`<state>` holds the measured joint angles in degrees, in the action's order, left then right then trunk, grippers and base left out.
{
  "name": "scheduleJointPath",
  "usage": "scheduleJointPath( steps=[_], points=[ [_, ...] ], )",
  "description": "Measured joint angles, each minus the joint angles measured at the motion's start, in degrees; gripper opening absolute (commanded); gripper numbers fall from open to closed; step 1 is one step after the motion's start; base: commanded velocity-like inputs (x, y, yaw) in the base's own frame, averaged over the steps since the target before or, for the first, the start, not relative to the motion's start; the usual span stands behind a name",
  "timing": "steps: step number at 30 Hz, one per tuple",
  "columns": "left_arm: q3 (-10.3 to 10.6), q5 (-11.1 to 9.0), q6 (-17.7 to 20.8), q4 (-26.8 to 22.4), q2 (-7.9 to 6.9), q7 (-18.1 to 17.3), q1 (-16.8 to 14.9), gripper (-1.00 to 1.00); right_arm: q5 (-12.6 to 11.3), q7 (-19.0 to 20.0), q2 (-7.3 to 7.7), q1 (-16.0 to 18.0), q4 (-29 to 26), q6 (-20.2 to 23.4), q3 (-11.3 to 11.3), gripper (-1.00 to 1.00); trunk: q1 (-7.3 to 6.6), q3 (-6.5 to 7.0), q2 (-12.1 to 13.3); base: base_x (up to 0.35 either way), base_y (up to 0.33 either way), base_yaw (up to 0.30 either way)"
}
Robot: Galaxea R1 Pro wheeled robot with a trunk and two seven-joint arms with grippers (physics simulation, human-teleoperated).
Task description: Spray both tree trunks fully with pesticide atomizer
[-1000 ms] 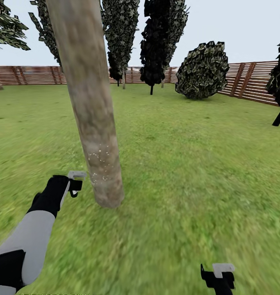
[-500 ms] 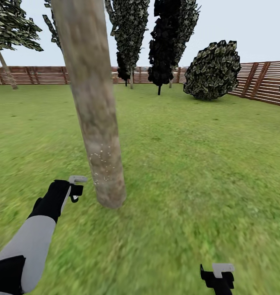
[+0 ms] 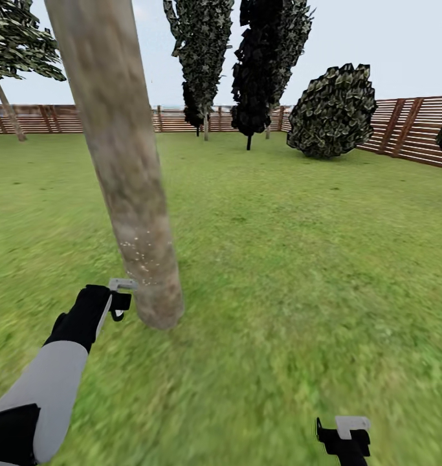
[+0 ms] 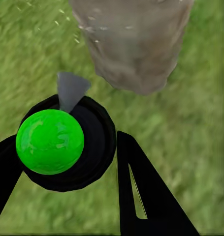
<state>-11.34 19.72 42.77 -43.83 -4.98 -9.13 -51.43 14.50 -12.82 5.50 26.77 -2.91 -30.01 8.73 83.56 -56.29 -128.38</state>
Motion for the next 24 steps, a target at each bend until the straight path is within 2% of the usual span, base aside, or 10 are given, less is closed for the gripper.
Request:
scheduleJointPath(
  steps=[4,6,7,9,11,15,20,24],
  points=[
    [-1.22,0.02,-1.72,1.62,-0.17,0.01,2.31,-1.00,0.01,0.00,0.05,0.00,0.01,0.00,-0.01,1.00,0.00,0.00,0.00,0.000,-0.276,0.000],
    [-3.57,0.26,-3.89,2.17,-0.32,0.94,4.52,-1.00,0.02,0.05,0.04,0.00,0.00,0.00,-0.01,1.00,0.00,-0.01,0.00,0.000,-0.276,0.000],
    [-4.08,0.07,-4.29,2.50,-0.32,1.28,5.00,-1.00,0.02,0.07,0.04,0.00,-0.01,0.00,-0.01,1.00,0.00,0.00,0.00,0.000,-0.276,0.000],
    [-4.71,0.01,-5.63,3.45,-0.33,1.73,5.72,-1.00,0.01,0.08,-0.01,0.00,0.00,0.00,-0.01,1.00,0.00,0.00,0.00,0.000,-0.276,0.000],
    [-4.96,-0.07,-9.05,6.78,-0.26,2.32,6.06,-1.00,0.01,0.09,-0.08,0.00,-0.03,0.00,-0.01,1.00,0.00,0.00,0.00,0.000,-0.276,0.000],
    [-5.22,-0.18,-14.26,12.22,-0.09,6.06,6.11,-1.00,0.01,0.09,-0.16,0.00,-0.04,0.00,-0.01,1.00,0.00,0.00,0.00,0.000,-0.276,0.000],
    [-9.80,-0.11,-15.37,13.06,-0.09,6.65,6.13,-1.00,0.00,0.09,-0.23,0.01,-0.01,0.00,-0.01,1.00,0.00,0.00,0.00,0.000,-0.276,0.148],
    [-10.09,-0.16,-15.41,12.99,-0.09,6.69,6.13,-1.00,0.00,0.09,-0.23,0.02,-0.03,0.00,-0.01,1.00,0.00,0.00,0.00,0.014,-0.276,0.273]
  ],
)
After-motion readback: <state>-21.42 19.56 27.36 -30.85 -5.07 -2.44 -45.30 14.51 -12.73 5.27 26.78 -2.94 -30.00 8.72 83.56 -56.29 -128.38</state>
